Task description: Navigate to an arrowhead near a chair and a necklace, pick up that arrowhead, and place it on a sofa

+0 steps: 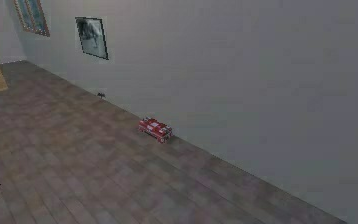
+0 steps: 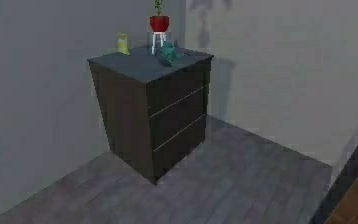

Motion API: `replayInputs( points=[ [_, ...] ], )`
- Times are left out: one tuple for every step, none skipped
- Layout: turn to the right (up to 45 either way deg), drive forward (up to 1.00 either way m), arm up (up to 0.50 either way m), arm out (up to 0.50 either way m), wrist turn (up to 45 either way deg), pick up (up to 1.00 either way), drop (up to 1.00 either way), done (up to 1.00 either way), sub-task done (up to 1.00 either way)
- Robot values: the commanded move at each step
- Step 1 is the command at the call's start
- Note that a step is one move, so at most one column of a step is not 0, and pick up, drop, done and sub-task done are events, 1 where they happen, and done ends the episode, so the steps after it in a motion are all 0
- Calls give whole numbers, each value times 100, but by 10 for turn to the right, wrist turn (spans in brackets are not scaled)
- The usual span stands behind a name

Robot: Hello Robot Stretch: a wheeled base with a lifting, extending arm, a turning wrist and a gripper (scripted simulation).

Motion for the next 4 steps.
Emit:
replayInputs(
  points=[
    [0, 45, 0, 0, 0, 0, 0, 0, 0],
    [-390, 0, 0, 0, 0, 0, 0, 0, 0],
    [0, 100, 0, 0, 0, 0, 0, 0, 0],
    [0, 100, 0, 0, 0, 0, 0, 0, 0]
  ],
)
